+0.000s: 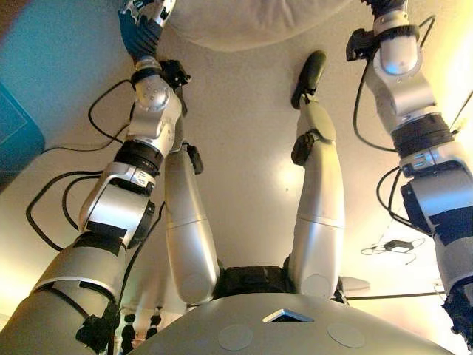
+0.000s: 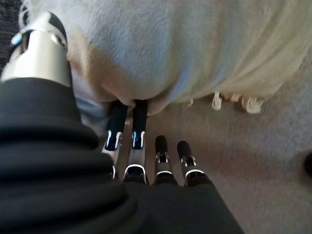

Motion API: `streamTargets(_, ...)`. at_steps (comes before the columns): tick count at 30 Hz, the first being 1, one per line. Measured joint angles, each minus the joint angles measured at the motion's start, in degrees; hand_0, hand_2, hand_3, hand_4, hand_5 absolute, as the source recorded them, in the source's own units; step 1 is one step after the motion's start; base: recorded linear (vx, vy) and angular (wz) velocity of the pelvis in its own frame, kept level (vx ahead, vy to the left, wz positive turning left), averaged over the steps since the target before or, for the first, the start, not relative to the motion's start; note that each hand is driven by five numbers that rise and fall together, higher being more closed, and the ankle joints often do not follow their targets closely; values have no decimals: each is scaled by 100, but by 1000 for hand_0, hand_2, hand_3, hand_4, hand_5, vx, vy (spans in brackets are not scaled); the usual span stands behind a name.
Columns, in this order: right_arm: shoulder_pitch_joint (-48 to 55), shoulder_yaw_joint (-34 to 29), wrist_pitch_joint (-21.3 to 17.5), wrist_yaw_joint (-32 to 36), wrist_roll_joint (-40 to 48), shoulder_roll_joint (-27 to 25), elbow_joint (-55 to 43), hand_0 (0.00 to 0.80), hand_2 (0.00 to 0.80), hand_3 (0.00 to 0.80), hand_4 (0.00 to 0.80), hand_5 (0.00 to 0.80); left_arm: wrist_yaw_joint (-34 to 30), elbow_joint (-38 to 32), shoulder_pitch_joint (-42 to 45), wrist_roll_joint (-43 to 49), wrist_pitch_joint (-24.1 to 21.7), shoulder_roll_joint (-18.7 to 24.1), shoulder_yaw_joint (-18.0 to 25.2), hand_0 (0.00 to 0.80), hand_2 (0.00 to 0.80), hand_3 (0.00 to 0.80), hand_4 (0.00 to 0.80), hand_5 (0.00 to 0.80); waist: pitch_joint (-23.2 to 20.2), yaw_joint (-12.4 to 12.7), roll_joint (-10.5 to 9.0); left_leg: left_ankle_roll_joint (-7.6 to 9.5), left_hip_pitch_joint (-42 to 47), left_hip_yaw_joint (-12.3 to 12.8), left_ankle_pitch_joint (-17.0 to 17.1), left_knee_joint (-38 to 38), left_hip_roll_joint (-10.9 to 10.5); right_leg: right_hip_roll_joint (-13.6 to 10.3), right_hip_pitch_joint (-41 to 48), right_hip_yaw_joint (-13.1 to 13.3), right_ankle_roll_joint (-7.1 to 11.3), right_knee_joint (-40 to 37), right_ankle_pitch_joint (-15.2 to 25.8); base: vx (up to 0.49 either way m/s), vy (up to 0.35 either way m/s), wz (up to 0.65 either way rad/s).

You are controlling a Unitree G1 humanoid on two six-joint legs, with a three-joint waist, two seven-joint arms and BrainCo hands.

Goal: Pick up the cushion and take it to the sofa

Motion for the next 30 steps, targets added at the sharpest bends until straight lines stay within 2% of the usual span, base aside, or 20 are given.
streamTargets(4,-161,52,179,904,866,-162,100,0,0,0,0,0,-510,-1,-203,-161,124,249,-208,0,0,0,0,0,3,1,-65,1,-146,-46,-1,54,-23,-14,-124,-3,-4,45,-9,3,34,4)
streamTargets(7,-200,53,222,1353,1405,-197,100,0,0,0,0,0,-940,-21,-361,-336,231,266,-362,0,0,0,0,0,2,0,-67,3,-275,-86,0,87,-62,-41,-243,-5,-3,73,-7,-14,89,6)
streamTargets(10,-264,48,224,1538,1810,-177,112,0,0,0,0,0,-1148,-22,-532,-363,279,258,-443,0,0,0,0,0,2,-3,-68,2,-448,-92,-1,192,-104,-86,-406,14,8,160,-17,-22,96,7)
streamTargets(14,-375,44,222,1563,1848,-107,164,0,0,0,0,0,-1154,-21,-740,-557,446,276,-452,0,0,0,0,0,2,-5,-68,3,-562,-89,-1,232,-140,-119,-526,45,19,191,-12,-19,34,3)
streamTargets(15,-383,44,221,1563,1844,-92,164,0,0,0,0,0,-1159,-21,-773,-595,461,278,-452,147,147,147,147,147,2,-3,-68,3,-574,-91,-1,234,-139,-119,-538,46,19,190,-12,0,0,0)
streamTargets(16,-384,43,216,1567,1845,-91,163,122,122,122,122,122,-1171,-22,-797,-603,459,272,-456,703,703,703,703,703,0,-3,-70,4,-592,-92,-1,232,-139,-118,-553,46,20,187,-12,0,0,0)
streamTargets(17,-393,37,203,1600,1847,-92,162,292,292,292,292,292,-1225,-30,-814,-613,443,273,-455,800,800,800,800,800,-1,-6,-73,4,-615,-93,-1,226,-139,-118,-575,46,20,185,-12,0,0,0)
streamTargets(18,-400,13,200,1654,1850,-99,160,524,524,524,524,524,-1332,-42,-820,-739,400,273,-449,800,800,800,800,800,-3,-7,-75,4,-637,-92,0,204,-143,-121,-609,47,22,182,-11,-7,-39,2)
streamTargets(19,-395,-17,201,1732,1852,-102,159,800,800,800,800,800,-1389,-63,-800,-784,375,273,-420,800,800,800,800,800,-3,-5,-75,10,-647,-92,13,172,-144,-119,-625,46,24,166,-8,-8,-40,2)
streamTargets(24,-204,-25,208,2216,1848,-211,23,800,800,800,800,800,-1476,-325,-519,-825,285,279,-326,800,800,800,800,800,-3,8,-75,-43,-609,-104,75,55,-143,-124,-604,22,39,130,-13,-13,-64,3)
streamTargets(30,463,-31,180,2335,1741,-81,-484,800,800,800,800,800,-1507,-802,333,-531,173,271,-197,800,800,800,800,800,0,11,-80,-44,-131,-97,75,-2,-149,-143,-135,29,79,131,-59,-22,-30,3)
